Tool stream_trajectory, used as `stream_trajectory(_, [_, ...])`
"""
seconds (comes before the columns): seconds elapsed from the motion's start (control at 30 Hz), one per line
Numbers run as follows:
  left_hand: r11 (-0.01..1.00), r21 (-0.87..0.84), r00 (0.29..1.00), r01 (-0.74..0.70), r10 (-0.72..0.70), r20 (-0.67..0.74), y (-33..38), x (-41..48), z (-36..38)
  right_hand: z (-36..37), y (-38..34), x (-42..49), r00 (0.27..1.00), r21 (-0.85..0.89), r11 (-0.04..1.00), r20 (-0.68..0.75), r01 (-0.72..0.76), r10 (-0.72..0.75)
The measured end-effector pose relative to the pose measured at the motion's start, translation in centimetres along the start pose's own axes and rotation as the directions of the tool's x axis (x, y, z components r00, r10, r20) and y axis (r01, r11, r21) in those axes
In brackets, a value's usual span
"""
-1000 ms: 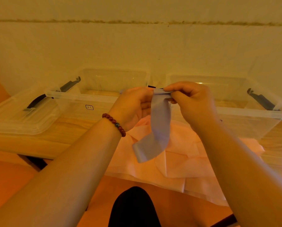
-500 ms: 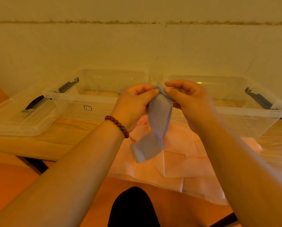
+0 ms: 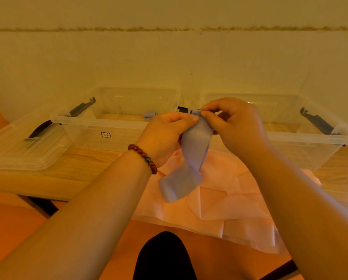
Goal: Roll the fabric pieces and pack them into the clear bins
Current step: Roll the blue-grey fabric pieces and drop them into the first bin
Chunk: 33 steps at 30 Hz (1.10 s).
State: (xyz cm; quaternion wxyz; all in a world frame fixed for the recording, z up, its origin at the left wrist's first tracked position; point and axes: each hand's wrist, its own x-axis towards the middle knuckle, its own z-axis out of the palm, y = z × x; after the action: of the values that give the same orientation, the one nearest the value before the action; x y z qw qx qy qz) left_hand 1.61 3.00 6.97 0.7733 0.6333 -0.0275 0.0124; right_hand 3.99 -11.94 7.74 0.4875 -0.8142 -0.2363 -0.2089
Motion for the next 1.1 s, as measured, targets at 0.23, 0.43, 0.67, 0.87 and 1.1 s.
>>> stream_trajectory(0.23, [1.000, -0.017, 0.999, 0.002, -0.003, -0.048, 0.2, -0.3, 0.2, 0.1, 0.5, -0.1, 0.966, -0.147, 0.956, -0.007, 0.254, -0.257])
stream_trajectory(0.43, [0.999, 0.025, 0.994, -0.045, 0.048, -0.098, 0.0, -0.3, 0.1, -0.1, 0.4, -0.2, 0.991, 0.015, 0.992, 0.048, 0.123, -0.123])
stream_trajectory(0.67, [0.997, 0.056, 0.996, -0.053, 0.057, -0.067, -0.3, -0.3, -0.1, 0.2, -0.1, -0.1, 0.972, 0.276, 0.933, 0.111, -0.231, 0.208])
stream_trajectory(0.87, [0.998, 0.060, 0.999, 0.019, -0.017, -0.035, -0.9, -0.7, 0.0, 0.0, -0.3, 0.3, 0.990, 0.191, 0.971, 0.025, -0.143, 0.141])
stream_trajectory(1.1, [0.998, 0.063, 0.998, -0.020, 0.024, -0.059, 0.1, -0.9, 0.8, -0.2, -0.3, 0.7, 0.992, 0.280, 0.955, -0.044, -0.099, 0.115])
